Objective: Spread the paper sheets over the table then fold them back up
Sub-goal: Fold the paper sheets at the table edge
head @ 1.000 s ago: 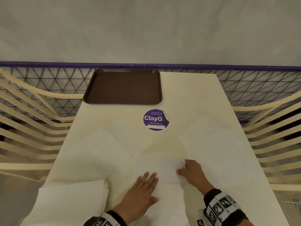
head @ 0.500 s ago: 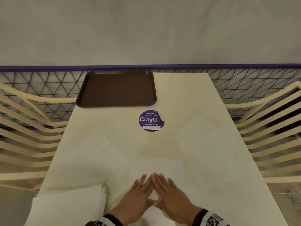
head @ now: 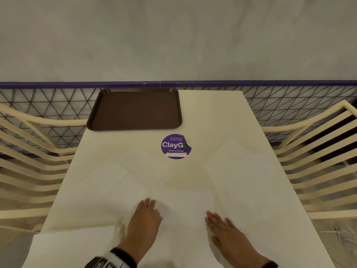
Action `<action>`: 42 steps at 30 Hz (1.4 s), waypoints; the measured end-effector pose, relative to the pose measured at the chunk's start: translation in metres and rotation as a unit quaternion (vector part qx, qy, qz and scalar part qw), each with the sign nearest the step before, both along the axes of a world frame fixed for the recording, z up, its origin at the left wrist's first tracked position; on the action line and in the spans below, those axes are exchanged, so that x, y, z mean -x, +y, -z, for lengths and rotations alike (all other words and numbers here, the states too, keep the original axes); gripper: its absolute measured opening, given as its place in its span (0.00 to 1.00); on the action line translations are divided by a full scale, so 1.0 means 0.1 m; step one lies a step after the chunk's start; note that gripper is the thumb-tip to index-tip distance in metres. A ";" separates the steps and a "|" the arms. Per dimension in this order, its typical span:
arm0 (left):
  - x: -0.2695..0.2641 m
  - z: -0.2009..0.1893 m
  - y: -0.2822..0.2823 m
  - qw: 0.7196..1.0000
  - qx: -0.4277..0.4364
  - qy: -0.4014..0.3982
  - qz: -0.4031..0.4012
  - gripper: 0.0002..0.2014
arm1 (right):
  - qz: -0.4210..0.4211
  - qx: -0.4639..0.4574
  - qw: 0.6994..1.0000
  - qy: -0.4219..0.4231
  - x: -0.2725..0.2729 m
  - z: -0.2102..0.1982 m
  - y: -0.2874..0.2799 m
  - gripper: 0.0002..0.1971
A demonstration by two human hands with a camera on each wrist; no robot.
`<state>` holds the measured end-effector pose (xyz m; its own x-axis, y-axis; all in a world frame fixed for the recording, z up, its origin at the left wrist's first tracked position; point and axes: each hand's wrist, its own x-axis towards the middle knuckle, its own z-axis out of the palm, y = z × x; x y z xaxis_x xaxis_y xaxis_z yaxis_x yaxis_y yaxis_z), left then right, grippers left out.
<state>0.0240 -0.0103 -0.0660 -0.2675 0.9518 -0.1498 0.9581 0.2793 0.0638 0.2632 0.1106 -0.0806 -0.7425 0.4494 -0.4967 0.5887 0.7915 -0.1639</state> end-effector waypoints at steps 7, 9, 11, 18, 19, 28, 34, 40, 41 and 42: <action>-0.07 -0.07 0.78 0.994 0.096 -0.013 -0.060 0.34 | 0.031 0.050 0.994 0.090 0.14 -0.32 0.20 0.21; -0.09 -0.12 0.85 0.989 0.129 -0.006 -0.072 0.31 | 0.052 0.057 0.993 0.085 0.24 -0.41 0.28 0.21; -0.10 -0.16 0.86 0.985 0.158 -0.006 -0.073 0.26 | 0.048 0.041 0.994 0.085 0.34 -0.49 0.34 0.24; -0.31 -0.50 0.62 0.989 0.092 -0.094 -0.064 0.13 | -0.074 -0.030 0.989 0.122 0.88 -0.64 0.41 0.30; -0.29 -0.59 0.55 0.989 0.070 -0.103 -0.078 0.13 | -0.076 -0.021 0.990 0.115 0.94 -0.66 0.42 0.24; 0.82 -1.14 -0.61 0.901 -0.080 -0.291 -0.311 0.19 | 0.070 0.201 0.959 0.187 1.64 -0.97 0.36 0.07; 1.43 -1.10 -1.46 0.794 -0.215 -0.344 -0.453 0.08 | 0.141 0.404 0.887 0.177 2.24 -1.05 -0.26 0.08; 1.65 -0.76 -2.06 0.804 -0.086 -0.299 -0.507 0.08 | 0.125 0.443 0.885 0.069 2.55 -0.74 -0.94 0.15; 1.66 -0.68 -2.12 0.804 -0.060 -0.301 -0.509 0.08 | 0.127 0.437 0.889 0.052 2.55 -0.68 -1.02 0.16; 1.66 -0.59 -2.17 0.805 -0.038 -0.305 -0.507 0.07 | 0.129 0.427 0.894 0.034 2.55 -0.63 -1.08 0.18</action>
<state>-0.1419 -0.2276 -0.0072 -0.8110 0.3039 -0.4999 0.0242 0.8712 0.4903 0.0083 0.0028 -0.0177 -0.7105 0.0878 -0.6982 0.6993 0.1997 -0.6864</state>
